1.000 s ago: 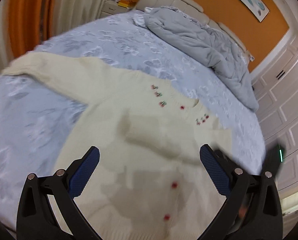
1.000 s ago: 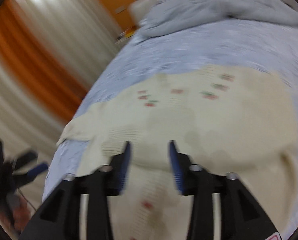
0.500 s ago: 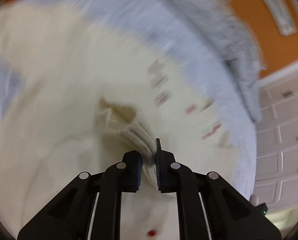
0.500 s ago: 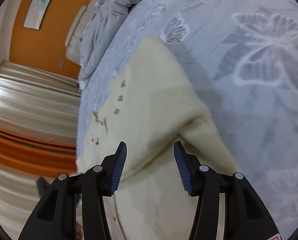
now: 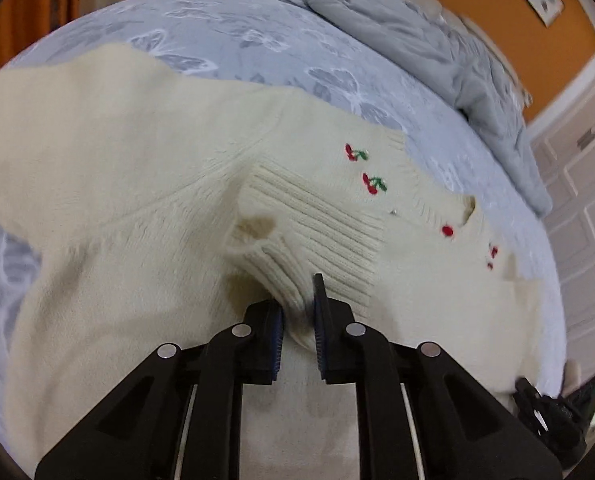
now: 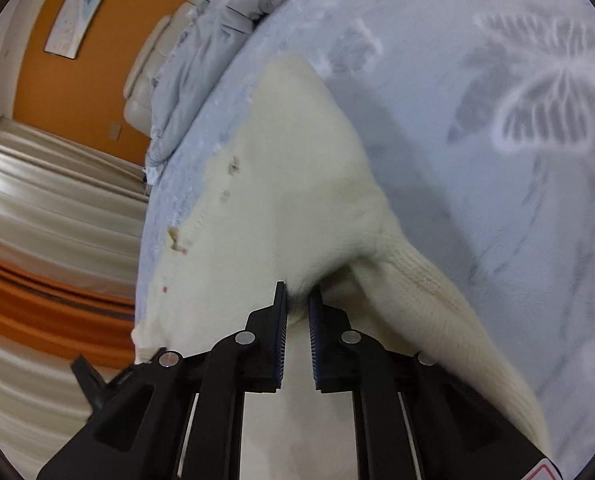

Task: Fold small clothes
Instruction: 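Grasp the cuff of the other sleeve with the left tool, then fold the held sleeve across the cardigan body and open the left tool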

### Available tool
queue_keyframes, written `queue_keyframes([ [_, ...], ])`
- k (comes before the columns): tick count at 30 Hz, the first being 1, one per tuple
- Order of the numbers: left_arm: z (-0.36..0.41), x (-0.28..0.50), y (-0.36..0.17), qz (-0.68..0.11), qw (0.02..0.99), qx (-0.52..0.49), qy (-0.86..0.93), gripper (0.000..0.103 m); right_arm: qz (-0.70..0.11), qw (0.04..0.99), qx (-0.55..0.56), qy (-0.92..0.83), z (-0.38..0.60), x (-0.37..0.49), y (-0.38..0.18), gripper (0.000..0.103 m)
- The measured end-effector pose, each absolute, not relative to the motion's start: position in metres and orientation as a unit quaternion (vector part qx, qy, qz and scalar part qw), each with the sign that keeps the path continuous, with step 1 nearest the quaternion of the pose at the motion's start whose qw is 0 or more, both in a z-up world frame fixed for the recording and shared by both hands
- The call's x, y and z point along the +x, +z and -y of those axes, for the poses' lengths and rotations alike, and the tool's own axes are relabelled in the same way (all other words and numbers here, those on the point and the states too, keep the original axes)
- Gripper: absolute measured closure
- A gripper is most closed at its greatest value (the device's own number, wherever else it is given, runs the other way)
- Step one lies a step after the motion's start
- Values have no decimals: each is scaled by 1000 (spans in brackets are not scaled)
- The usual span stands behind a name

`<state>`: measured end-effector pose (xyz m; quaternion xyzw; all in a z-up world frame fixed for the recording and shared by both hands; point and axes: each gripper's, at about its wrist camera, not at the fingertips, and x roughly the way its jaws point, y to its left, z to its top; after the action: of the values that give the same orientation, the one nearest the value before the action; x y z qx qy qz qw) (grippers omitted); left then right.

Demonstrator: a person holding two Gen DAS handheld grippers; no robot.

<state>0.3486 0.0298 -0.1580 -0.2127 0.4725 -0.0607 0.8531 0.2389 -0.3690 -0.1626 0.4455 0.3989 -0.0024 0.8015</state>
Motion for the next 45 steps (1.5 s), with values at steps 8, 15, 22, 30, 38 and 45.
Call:
queue_keyframes([
  [8, -33, 344, -171, -455, 858, -230, -66, 89, -384, 848, 356, -79, 373, 237, -135, 91],
  [15, -76, 319, -153, -442, 835, -322, -54, 81, -441, 847, 284, -85, 360, 264, -129, 92],
  [22, -252, 282, -126, -345, 818, -438, 143, 23, -452, 852, 264, 2, 310, 171, -98, 88],
  [30, -369, 306, -157, -355, 725, -528, 266, 91, -522, 808, 273, 5, 276, 115, -121, 76],
  [38, -175, 355, 1, -304, 891, -338, -6, 93, -493, 832, 256, 10, 264, 134, -100, 71],
  [45, 21, 333, -66, -461, 825, -278, -175, 44, -495, 844, 205, -9, 256, 164, -105, 64],
])
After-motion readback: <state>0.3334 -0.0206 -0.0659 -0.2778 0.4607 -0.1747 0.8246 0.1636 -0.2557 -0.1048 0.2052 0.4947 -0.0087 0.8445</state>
